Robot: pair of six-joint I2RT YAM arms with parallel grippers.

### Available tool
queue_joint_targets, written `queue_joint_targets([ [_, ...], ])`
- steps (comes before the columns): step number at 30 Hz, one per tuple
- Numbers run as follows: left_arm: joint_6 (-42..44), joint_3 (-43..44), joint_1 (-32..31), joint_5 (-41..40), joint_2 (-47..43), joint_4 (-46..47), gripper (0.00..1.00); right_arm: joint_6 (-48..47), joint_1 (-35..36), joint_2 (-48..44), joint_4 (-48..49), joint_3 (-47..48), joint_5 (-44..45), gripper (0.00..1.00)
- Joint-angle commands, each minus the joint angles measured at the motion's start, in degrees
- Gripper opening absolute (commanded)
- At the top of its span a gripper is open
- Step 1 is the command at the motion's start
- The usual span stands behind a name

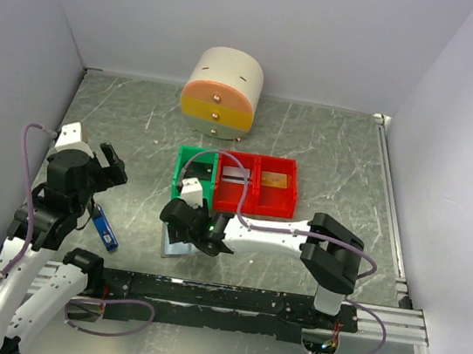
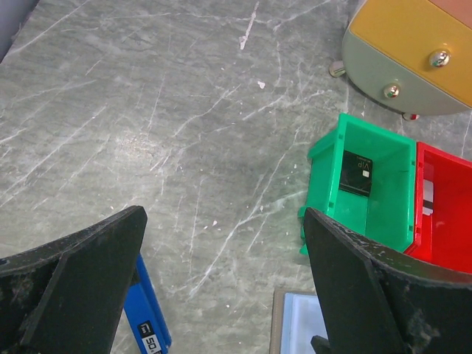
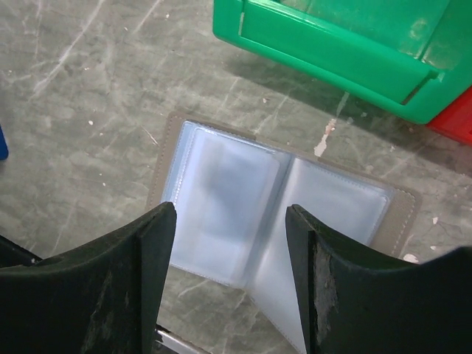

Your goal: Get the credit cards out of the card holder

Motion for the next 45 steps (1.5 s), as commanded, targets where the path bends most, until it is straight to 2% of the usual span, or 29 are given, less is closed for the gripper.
queue_joint_targets([
  [1,0.21,0.22,0.85,0.49,0.14,0.42,1.0,0.88,0.21,1.68,-1.15,2.85,0.1,0.62],
  [16,0.4,0.24,1.14,0.82,0.42,0.59,1.0,1.97,0.4,6.92,-3.9,6.21,-1.1,0.62],
  [30,0.47,0.13,1.31,0.93,0.51,0.7,1.0,4.1,0.4,12.97,-10.74,10.22,0.03,0.61],
  [33,0.55,0.13,1.32,1.1,0.45,0.79,1.0,4.36,0.4,12.97,-11.65,10.37,0.44,0.56],
  [36,0.57,0.08,1.4,1.27,0.46,0.79,1.0,4.57,0.4,12.97,-11.12,9.96,0.32,0.44],
  [42,0.63,0.1,1.48,1.35,0.51,0.86,1.0,5.0,-0.06,10.77,-8.09,7.12,-0.52,0.33],
  [45,0.72,0.01,1.49,1.56,0.68,0.96,1.0,5.29,-1.05,9.51,-5.83,5.14,-2.7,0.33],
])
